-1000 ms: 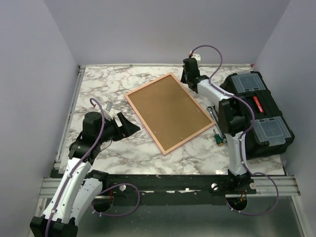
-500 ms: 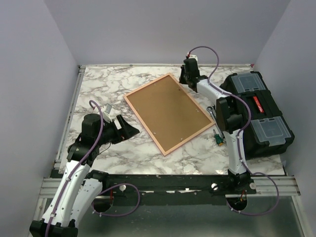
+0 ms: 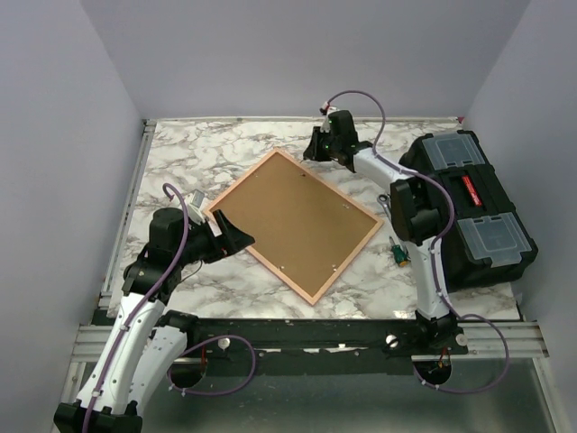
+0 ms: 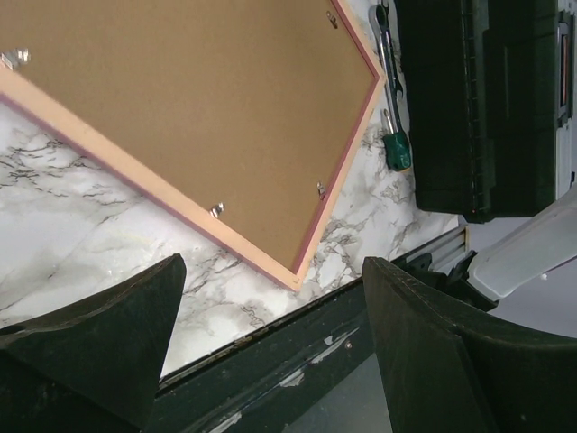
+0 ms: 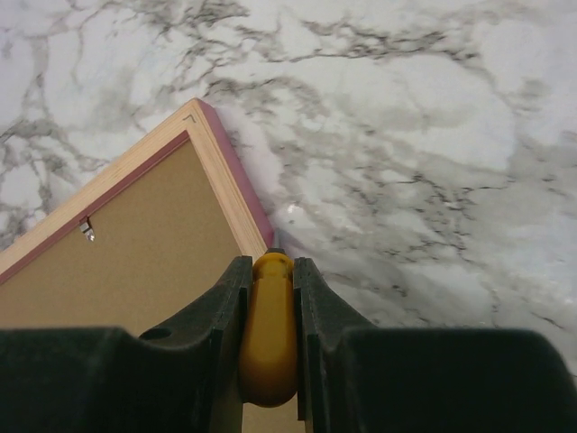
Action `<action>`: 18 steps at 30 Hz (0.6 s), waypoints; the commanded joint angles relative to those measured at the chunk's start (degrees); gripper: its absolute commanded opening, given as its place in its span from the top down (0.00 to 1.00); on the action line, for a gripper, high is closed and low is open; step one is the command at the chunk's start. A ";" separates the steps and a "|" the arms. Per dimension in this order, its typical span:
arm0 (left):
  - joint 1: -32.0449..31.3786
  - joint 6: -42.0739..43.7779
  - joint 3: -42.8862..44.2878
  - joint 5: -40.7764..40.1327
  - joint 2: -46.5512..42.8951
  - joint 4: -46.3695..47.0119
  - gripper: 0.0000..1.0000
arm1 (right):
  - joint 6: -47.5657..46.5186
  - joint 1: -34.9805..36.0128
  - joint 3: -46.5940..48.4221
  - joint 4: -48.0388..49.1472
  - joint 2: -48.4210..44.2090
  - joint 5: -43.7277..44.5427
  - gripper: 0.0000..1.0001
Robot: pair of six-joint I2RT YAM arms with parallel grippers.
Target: Take the photo out of the frame
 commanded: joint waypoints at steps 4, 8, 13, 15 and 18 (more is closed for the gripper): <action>-0.34 -0.96 -0.82 2.95 -0.26 2.67 0.17 | -1.04 8.06 -2.06 -4.93 -6.25 -7.38 0.99; -0.47 -1.10 -0.89 3.89 0.24 3.90 0.17 | 2.00 8.30 -4.88 -11.82 -14.02 15.45 0.99; -0.65 -0.66 -0.13 5.78 3.03 6.80 0.17 | 5.34 8.26 -12.19 -23.44 -27.17 36.84 0.99; -0.74 -0.16 0.72 6.85 4.93 8.03 0.17 | 6.53 8.26 -17.60 -28.39 -32.57 39.16 0.99; -0.83 1.14 2.50 8.80 8.08 9.73 0.16 | 10.83 8.27 -25.65 -36.40 -40.51 40.99 0.99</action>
